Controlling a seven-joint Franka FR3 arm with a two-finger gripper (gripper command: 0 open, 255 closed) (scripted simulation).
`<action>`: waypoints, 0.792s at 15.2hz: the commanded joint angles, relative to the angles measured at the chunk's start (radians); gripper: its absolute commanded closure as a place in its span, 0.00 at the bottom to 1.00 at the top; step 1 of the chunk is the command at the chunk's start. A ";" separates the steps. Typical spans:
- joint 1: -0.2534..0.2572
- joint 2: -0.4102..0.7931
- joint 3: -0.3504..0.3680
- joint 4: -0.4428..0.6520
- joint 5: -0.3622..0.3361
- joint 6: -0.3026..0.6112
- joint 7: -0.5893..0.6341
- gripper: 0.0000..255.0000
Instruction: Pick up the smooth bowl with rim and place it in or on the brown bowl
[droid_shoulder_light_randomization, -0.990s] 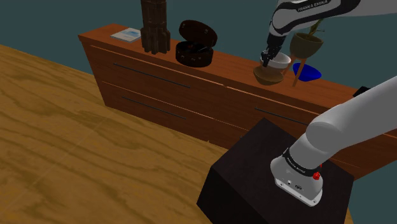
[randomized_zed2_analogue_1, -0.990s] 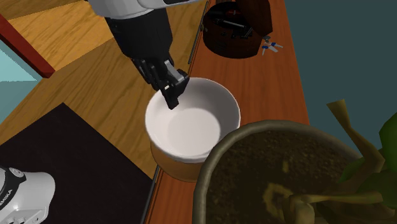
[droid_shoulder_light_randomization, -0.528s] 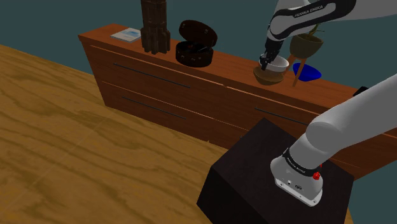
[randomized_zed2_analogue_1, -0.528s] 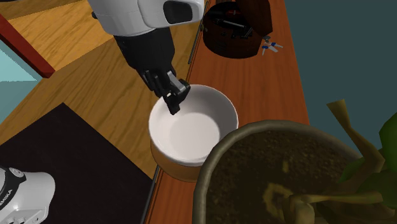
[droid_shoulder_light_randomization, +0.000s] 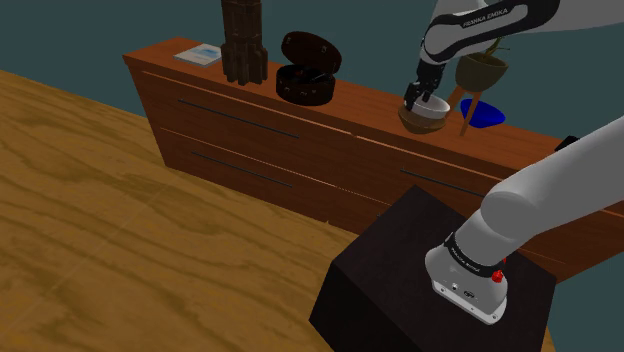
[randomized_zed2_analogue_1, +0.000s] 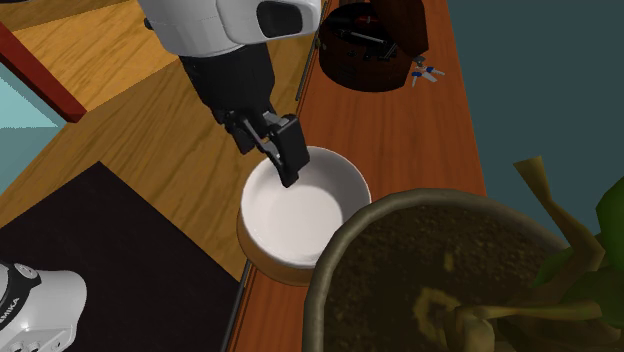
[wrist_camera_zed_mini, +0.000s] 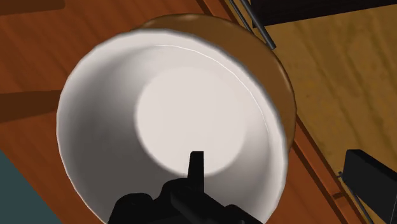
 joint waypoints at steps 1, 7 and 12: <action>0.000 0.000 0.000 0.000 0.000 0.000 0.000 0.00; 0.010 -0.053 0.025 0.080 0.011 -0.135 -0.001 0.00; 0.010 -0.053 0.025 0.080 0.011 -0.135 -0.001 0.00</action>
